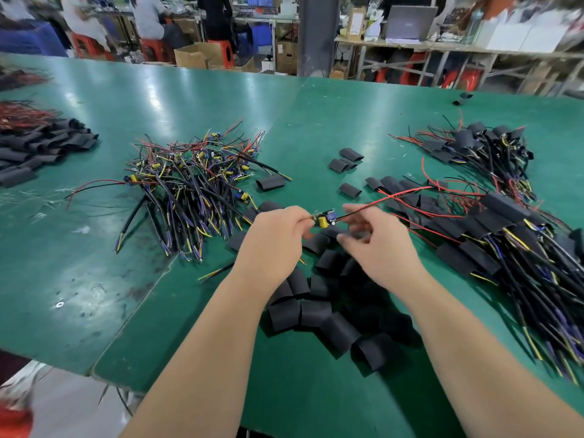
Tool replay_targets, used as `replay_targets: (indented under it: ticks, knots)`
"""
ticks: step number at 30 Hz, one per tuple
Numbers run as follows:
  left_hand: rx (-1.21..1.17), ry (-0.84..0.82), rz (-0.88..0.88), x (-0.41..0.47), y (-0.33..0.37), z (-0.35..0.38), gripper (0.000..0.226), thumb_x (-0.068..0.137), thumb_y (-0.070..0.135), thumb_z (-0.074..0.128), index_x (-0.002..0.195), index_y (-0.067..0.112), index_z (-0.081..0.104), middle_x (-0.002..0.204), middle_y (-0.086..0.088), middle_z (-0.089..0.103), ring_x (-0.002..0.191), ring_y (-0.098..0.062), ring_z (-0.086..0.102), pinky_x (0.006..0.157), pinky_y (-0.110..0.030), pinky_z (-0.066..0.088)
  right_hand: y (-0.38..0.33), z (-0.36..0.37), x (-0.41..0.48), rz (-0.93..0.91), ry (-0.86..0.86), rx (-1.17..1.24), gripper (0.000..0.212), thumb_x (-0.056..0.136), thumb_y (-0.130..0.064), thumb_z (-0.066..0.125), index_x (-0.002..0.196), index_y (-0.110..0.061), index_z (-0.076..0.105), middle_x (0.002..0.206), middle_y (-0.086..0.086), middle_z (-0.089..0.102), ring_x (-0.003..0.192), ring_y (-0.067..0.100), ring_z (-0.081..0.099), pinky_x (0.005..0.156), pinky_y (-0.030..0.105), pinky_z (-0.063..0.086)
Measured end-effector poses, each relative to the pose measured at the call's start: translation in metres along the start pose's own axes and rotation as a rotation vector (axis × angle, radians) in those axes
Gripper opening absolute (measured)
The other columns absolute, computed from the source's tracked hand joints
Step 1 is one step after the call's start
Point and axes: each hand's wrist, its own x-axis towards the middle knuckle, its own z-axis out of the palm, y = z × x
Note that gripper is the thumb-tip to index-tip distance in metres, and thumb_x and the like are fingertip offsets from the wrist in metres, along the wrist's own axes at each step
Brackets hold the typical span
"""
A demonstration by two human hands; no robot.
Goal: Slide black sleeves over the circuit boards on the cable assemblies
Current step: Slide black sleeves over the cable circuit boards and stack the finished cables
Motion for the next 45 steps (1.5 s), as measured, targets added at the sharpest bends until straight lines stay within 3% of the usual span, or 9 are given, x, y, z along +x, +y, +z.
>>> replay_targets:
  ticks: [3,7,10,15,19,24,28,36,45]
  knots:
    - [0.080,0.013,-0.070,0.000,-0.001,-0.001,0.023,0.098,0.020,0.048,0.083,0.017,0.065,0.058,0.015,0.052,0.054,-0.001,0.044,0.058,-0.029,0.031,0.002,0.006,0.004,-0.055,-0.145,-0.443,0.032,0.088,-0.025,0.066,0.119,-0.017,0.065,0.114,0.004,0.067,0.111,0.027,0.053,0.088,0.027,0.036]
    - [0.169,0.004,-0.126,0.001,-0.003,-0.004,0.025,0.101,0.027,0.038,0.094,0.020,0.061,0.084,0.004,0.067,0.080,-0.023,0.058,0.070,-0.038,0.048,-0.006,0.003,0.006,-0.011,-0.120,-0.397,0.014,0.085,-0.023,0.070,0.092,-0.011,0.066,0.085,0.001,0.061,0.091,0.022,0.053,0.066,0.026,0.028]
    - [0.166,0.012,-0.119,0.001,-0.002,-0.006,0.026,0.102,0.024,0.036,0.095,0.018,0.060,0.085,0.000,0.067,0.082,-0.026,0.059,0.072,-0.042,0.050,-0.004,-0.003,0.007,0.024,-0.160,-0.383,0.015,0.083,-0.023,0.073,0.083,-0.013,0.062,0.070,-0.008,0.051,0.077,0.017,0.048,0.060,0.025,0.026]
    - [0.160,0.027,-0.141,0.000,-0.003,-0.006,0.023,0.100,0.018,0.037,0.091,0.020,0.058,0.081,0.004,0.065,0.081,-0.025,0.058,0.072,-0.039,0.049,0.002,-0.008,0.009,0.015,-0.147,-0.357,0.040,0.079,-0.027,0.076,0.115,-0.018,0.062,0.101,0.001,0.062,0.093,0.023,0.055,0.082,0.026,0.039]
    - [0.118,0.082,-0.151,0.001,-0.005,-0.009,0.026,0.102,0.019,0.035,0.087,0.022,0.056,0.076,0.006,0.063,0.072,-0.020,0.053,0.066,-0.035,0.045,0.006,-0.014,0.008,0.001,0.153,-0.084,0.029,0.075,-0.022,0.076,0.104,-0.022,0.072,0.092,-0.006,0.069,0.081,0.008,0.058,0.075,0.015,0.037]
    - [0.081,0.135,-0.132,0.003,-0.009,-0.009,0.025,0.101,0.018,0.036,0.084,0.023,0.052,0.070,0.010,0.059,0.066,-0.019,0.050,0.064,-0.033,0.042,0.012,-0.036,0.010,0.414,0.307,1.142,0.014,0.089,-0.012,0.063,0.103,-0.011,0.063,0.083,0.001,0.074,0.077,0.012,0.070,0.060,0.020,0.047]
    - [0.063,0.144,-0.124,0.003,-0.011,-0.009,0.024,0.101,0.018,0.036,0.084,0.025,0.051,0.069,0.012,0.058,0.065,-0.018,0.051,0.065,-0.033,0.042,0.015,-0.051,0.005,0.461,0.375,1.655,0.016,0.094,-0.014,0.055,0.101,0.000,0.058,0.090,0.013,0.074,0.088,0.021,0.073,0.060,0.020,0.053]
    - [0.065,0.120,-0.120,0.002,-0.010,-0.009,0.025,0.102,0.019,0.037,0.084,0.024,0.053,0.069,0.010,0.059,0.057,-0.003,0.046,0.056,-0.029,0.034,0.003,-0.049,0.001,0.471,0.344,1.782,0.025,0.090,-0.014,0.060,0.110,0.000,0.057,0.104,0.024,0.070,0.073,0.019,0.068,0.055,0.020,0.051]
    - [0.139,0.049,-0.120,0.001,-0.005,-0.008,0.024,0.101,0.019,0.039,0.088,0.016,0.059,0.076,0.005,0.064,0.078,-0.023,0.056,0.072,-0.040,0.048,0.004,-0.051,0.002,0.355,0.267,1.508,0.015,0.093,-0.022,0.054,0.098,-0.012,0.064,0.084,0.002,0.070,0.084,0.015,0.068,0.065,0.020,0.048]
